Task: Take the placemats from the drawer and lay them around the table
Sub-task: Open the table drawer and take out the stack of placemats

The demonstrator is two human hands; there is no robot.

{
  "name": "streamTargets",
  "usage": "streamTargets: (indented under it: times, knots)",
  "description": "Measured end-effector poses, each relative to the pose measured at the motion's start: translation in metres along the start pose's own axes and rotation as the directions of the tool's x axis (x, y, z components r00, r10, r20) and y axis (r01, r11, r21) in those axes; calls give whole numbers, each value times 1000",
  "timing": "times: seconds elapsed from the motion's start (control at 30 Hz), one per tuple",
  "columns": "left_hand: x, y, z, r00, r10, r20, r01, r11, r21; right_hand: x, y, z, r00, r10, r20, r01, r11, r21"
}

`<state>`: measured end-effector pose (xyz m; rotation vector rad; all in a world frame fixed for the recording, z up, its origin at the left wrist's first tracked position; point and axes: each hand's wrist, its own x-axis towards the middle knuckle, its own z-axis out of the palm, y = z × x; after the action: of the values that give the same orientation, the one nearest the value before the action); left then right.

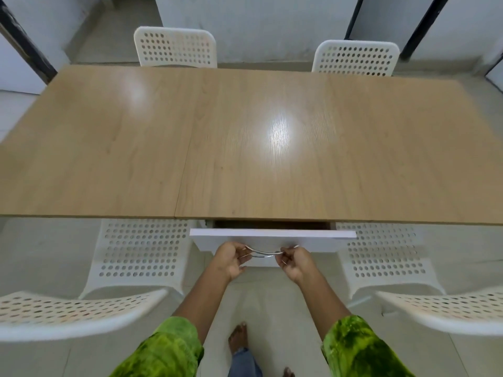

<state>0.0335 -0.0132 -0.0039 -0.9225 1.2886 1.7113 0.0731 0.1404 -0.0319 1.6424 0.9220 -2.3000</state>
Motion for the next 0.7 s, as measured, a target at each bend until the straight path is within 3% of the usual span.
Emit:
streamTargets:
  times: [0.07,0.2,0.33,0.4,0.47,0.53,0.57,0.6,0.63,0.7]
  knots:
    - [-10,-13,-9,999,-43,-27,43,999,-18,-11,12,-14,1000,30,-5,-30,999,-42]
    - [-36,-38,-27,993,-36,-117,13,982,-190,-44,19,-49,999,34,-8,-35,934,-355]
    - [-64,-47,-43,973,25,-230,-93,952,-292,-83,18,-78,996,-62,-69,21,878,-478]
    - [-76,-49,-41,951,31,-308,-132,941,-312,-101,26,-90,971,-216,-104,114,797,-593]
    - [-82,-53,-35,890,96,-445,-198,962,-189,-121,37,-99,894,-447,-25,246,537,-807]
    - [-88,-61,-21,761,269,-590,-201,963,180,-134,46,-105,786,-593,175,333,167,-928]
    - [-92,-69,-13,693,396,-602,-156,898,412,-139,48,-107,748,-609,265,331,-4,-944]
    - [-92,-78,-9,655,526,-543,-102,773,626,-140,49,-110,728,-594,342,310,-161,-937]
    - [-92,-87,-5,659,617,-430,-48,605,795,-141,50,-113,726,-552,410,283,-303,-910]
    - [-92,-107,-4,761,608,-227,53,290,955,-140,51,-120,744,-455,489,258,-480,-839]
